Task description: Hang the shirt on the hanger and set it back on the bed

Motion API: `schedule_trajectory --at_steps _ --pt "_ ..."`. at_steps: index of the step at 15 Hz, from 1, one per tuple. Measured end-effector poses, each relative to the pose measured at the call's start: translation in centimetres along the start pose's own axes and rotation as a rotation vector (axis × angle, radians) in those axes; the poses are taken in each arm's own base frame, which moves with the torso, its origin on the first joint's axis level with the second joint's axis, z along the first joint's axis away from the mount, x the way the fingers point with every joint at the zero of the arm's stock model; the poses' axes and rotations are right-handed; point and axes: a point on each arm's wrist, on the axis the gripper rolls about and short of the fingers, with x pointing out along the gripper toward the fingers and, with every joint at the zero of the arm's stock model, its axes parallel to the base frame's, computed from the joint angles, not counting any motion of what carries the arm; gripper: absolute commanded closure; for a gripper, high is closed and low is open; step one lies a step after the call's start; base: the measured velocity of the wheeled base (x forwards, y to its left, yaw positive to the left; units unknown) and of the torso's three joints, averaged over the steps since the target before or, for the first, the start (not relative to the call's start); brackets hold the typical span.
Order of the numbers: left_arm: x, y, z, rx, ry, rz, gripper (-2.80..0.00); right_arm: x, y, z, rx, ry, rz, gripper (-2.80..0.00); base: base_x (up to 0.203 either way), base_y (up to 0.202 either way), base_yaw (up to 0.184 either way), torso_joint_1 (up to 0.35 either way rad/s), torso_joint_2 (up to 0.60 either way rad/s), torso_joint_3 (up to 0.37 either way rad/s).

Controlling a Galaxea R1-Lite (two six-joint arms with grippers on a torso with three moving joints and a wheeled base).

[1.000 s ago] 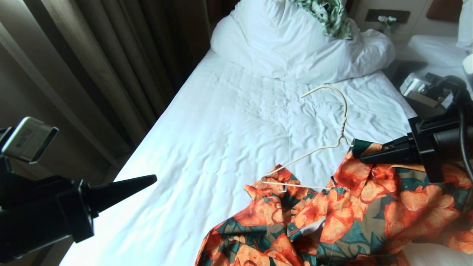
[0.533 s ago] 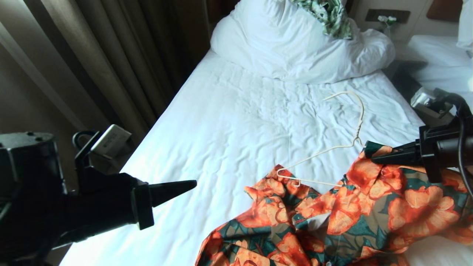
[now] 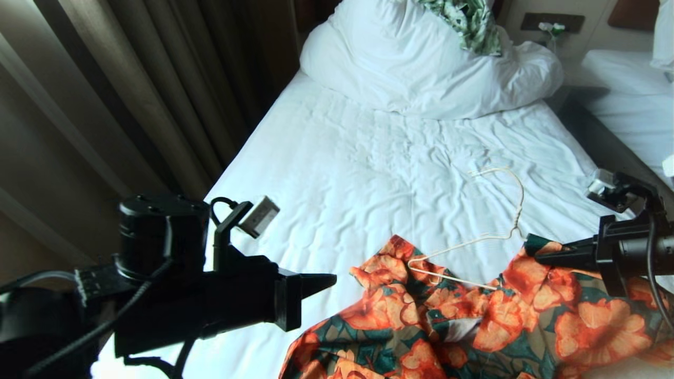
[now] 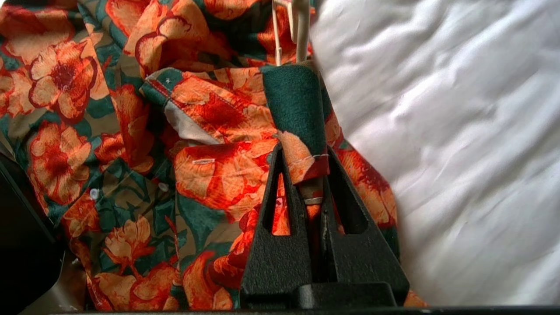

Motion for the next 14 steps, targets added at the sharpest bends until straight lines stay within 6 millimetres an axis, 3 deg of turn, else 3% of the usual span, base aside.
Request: schedule_trajectory --at_steps 6,7,14 --pt "5.4 -3.7 -2.4 0.033 0.126 -0.026 0.0 -0.3 0.9 -1.6 0.032 -0.004 -0.017 0.0 0.0 0.0 0.0 0.0 0.0 0.0" --pt "6.3 -4.3 -3.0 0.043 0.149 -0.026 -2.8 -0.4 1.0 -1.6 0.03 -0.007 -0.018 0.0 0.0 0.0 0.0 0.0 0.0 0.0" --pt "11.8 -6.4 -4.8 0.052 0.181 0.014 -2.8 -2.0 2.0 -1.5 0.008 -0.039 -0.046 0.0 0.0 0.0 0.0 0.0 0.0 0.0"
